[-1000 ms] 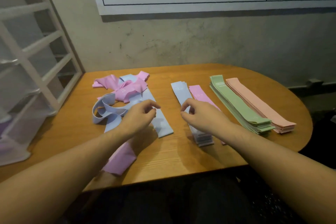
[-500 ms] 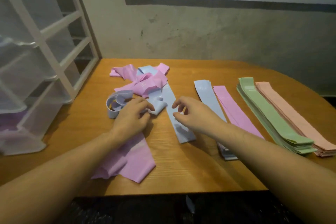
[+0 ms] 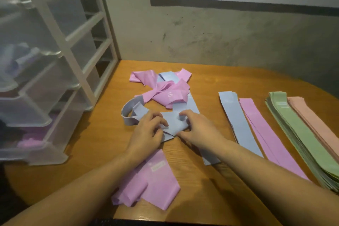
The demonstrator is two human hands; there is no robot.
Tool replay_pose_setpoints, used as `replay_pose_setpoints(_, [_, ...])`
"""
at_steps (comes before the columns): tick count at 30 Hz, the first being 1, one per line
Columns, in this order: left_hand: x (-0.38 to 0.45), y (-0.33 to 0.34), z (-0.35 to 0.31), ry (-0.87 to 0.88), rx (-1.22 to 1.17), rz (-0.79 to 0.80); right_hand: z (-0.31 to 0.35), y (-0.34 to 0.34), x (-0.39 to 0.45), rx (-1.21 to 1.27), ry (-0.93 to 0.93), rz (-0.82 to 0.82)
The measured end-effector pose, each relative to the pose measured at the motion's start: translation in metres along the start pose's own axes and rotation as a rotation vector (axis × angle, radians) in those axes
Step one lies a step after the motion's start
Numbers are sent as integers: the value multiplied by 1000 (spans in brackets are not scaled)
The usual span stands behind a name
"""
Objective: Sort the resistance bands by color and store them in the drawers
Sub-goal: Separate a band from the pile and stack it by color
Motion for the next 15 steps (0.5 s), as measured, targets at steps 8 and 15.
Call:
replay_pose_setpoints(8, [-1, -7, -3, 32, -87, -104, -3, -9, -18, 68, 51, -6])
replay_pose_setpoints(15, [5, -5, -11, 24, -19, 30, -4, -30, -29, 335, 92, -69])
Point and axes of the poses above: each hand's wrist, its own x-axis towards the middle knuckle, its own y-axis out of the palm, z = x × y, the point moved 6 cm from there along x, towards the middle knuckle, and after that the axes turned 1 degree about z, right-handed, at the moved point
